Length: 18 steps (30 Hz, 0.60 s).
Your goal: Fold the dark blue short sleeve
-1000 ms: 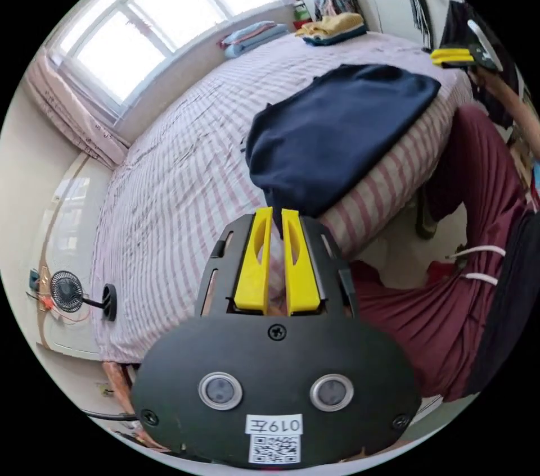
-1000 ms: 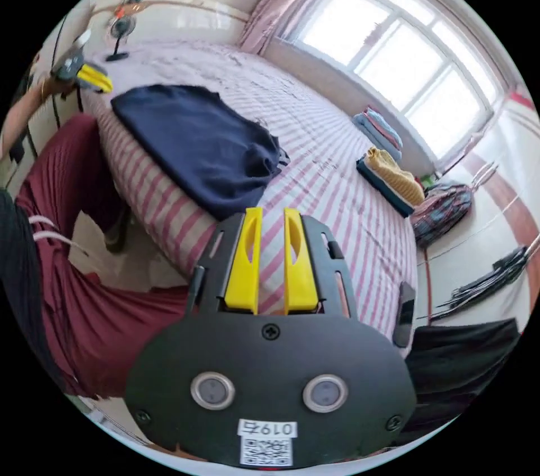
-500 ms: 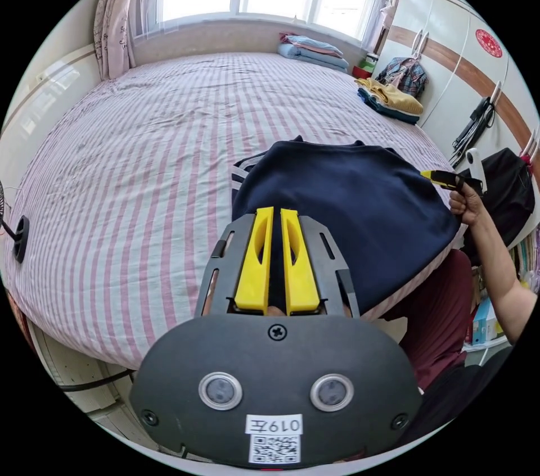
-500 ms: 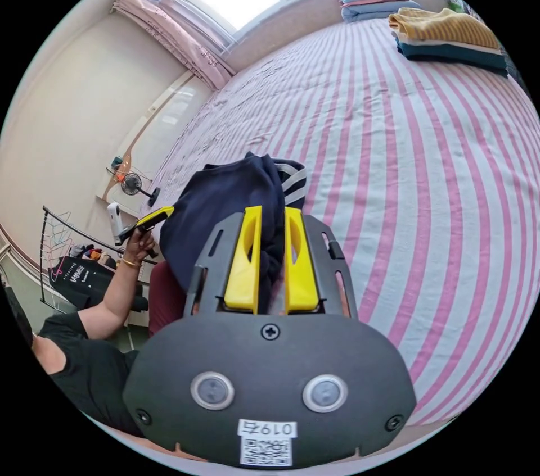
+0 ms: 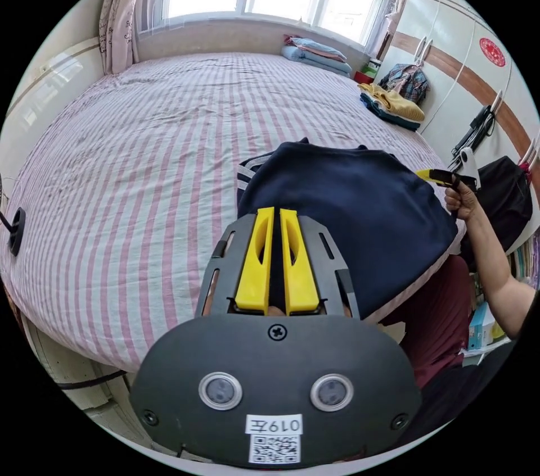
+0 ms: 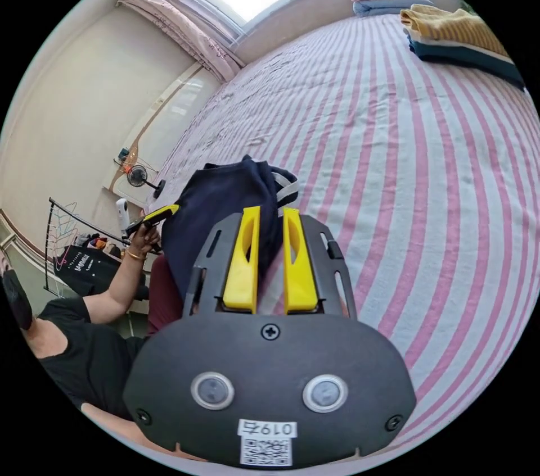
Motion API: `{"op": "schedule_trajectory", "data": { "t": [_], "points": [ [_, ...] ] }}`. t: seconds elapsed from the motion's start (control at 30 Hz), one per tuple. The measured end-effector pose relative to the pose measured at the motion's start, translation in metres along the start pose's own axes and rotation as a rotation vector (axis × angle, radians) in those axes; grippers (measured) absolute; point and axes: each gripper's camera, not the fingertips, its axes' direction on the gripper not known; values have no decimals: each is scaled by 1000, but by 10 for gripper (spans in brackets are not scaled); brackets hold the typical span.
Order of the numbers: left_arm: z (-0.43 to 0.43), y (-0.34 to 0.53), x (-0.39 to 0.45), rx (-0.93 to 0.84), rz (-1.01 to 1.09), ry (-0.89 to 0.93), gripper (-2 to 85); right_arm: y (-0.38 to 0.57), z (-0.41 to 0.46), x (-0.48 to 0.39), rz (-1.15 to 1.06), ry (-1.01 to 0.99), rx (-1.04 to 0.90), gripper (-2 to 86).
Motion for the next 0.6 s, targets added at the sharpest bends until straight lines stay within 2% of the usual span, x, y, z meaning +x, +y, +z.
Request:
{"op": "schedule_trajectory", "data": {
  "t": [0.07, 0.13, 0.33, 0.43, 0.6],
  "points": [
    [-5, -20, 1, 108, -31, 41, 12, -9, -5, -1, -32, 19, 11, 80],
    [3, -39, 5, 130, -27, 66, 10, -23, -1, -4, -67, 52, -11, 77],
    [76, -93, 23, -13, 9, -8, 8, -45, 31, -5, -140, 171, -172, 62],
    [101, -109, 27, -60, -2, -27, 8, -47, 37, 1, -161, 222, -218, 13],
    [121, -127, 31, -74, -38, -14, 8, -36, 34, 15, -149, 220, -215, 1]
  ]
}}
